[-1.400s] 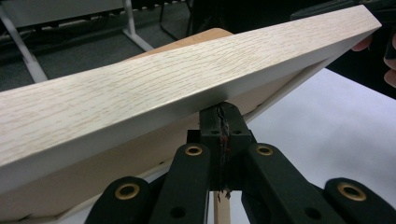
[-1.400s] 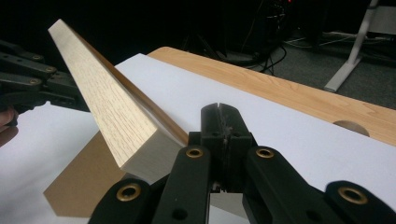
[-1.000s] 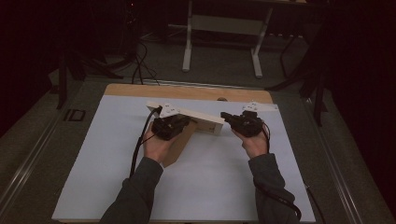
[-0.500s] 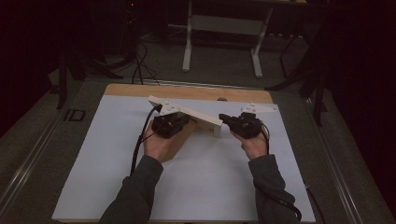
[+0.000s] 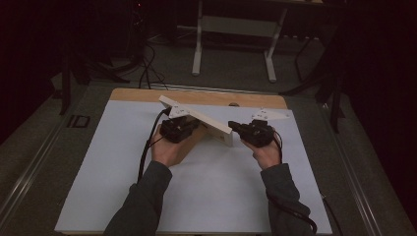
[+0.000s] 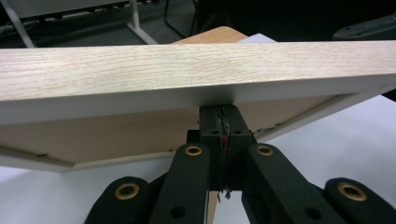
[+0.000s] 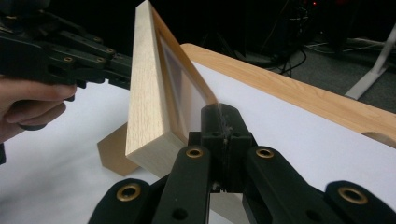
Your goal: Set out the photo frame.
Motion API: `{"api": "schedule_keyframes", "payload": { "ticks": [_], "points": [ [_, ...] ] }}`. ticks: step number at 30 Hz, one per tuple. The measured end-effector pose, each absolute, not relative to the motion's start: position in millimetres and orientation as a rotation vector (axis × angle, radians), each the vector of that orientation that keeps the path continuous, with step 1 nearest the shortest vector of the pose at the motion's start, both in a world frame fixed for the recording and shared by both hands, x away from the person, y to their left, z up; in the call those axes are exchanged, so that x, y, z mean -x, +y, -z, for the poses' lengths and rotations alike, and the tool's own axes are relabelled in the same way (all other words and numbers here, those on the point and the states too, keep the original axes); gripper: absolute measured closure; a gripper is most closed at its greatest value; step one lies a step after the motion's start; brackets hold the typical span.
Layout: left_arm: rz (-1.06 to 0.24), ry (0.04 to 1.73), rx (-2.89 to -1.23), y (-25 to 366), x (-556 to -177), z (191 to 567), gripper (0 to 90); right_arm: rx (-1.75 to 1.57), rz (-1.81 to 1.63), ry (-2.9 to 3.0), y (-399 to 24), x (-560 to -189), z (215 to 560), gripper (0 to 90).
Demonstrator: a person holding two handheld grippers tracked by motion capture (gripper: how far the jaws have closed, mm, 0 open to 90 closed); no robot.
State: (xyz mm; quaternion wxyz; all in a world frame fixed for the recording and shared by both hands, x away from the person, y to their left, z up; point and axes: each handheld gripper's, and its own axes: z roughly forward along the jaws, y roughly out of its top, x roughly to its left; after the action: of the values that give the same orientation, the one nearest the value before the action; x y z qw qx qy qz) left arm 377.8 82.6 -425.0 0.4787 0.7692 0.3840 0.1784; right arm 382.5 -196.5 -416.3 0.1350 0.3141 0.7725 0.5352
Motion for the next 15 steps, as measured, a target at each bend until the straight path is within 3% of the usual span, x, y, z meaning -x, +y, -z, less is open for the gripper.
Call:
{"api": "schedule_keyframes", "payload": {
  "ticks": [15],
  "points": [
    [-0.428, 0.955, -1.879, 84.1, -385.2, 424.9, 90.0, -0.874, -1.551, 2.277, -189.3, -379.7, 415.9, 89.6]
  ]
}}
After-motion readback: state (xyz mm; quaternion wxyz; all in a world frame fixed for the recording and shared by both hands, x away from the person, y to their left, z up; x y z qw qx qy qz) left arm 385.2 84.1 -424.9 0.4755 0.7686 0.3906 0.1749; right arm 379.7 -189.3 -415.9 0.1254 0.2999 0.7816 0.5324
